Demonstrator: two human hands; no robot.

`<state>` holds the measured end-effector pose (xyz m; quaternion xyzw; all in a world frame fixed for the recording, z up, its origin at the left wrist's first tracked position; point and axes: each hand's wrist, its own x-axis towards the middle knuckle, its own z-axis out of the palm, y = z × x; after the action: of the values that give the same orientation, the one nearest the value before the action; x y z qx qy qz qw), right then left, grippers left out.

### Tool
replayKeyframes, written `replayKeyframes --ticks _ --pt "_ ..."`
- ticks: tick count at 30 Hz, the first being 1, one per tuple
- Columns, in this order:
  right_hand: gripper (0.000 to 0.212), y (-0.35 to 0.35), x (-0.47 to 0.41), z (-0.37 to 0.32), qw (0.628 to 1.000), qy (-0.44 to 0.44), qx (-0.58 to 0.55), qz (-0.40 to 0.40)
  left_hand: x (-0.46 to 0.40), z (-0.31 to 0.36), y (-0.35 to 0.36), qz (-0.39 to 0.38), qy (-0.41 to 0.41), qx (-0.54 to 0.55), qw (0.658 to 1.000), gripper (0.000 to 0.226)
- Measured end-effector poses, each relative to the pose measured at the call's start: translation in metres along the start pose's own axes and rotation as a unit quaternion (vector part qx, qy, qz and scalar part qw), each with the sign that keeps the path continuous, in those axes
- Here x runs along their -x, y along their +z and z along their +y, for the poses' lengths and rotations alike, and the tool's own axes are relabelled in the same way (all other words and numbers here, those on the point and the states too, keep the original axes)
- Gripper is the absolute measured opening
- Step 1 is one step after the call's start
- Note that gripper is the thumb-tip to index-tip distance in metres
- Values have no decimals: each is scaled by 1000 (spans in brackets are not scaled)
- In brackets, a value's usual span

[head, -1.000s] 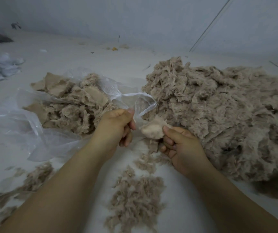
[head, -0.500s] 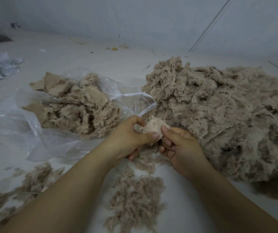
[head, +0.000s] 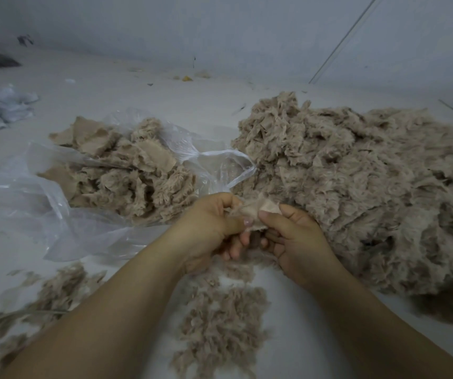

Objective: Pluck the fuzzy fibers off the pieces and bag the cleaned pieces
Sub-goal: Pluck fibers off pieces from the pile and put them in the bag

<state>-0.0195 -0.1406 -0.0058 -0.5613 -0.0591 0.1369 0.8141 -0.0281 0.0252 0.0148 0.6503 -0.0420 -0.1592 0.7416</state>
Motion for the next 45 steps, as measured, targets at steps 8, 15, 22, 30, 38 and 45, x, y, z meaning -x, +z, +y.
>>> replayKeyframes --ticks 8,15,22,30,38,45 --pt "45 2 0 -1 999 16 1 46 0 -1 -9 -43 -22 -9 999 23" --pt "13 2 1 0 999 12 -7 52 7 9 -24 -77 -53 -38 995 19" --pt "17 2 1 2 999 3 15 29 5 6 -7 17 16 -150 988 22" --pt "42 3 -5 3 996 4 -48 76 -4 9 -26 324 178 147 917 25" --pt "50 3 -5 3 995 9 -57 82 -8 -7 -8 217 173 -185 943 29" --pt "54 3 -7 3 991 14 -89 102 -9 -11 4 52 177 -452 873 20"
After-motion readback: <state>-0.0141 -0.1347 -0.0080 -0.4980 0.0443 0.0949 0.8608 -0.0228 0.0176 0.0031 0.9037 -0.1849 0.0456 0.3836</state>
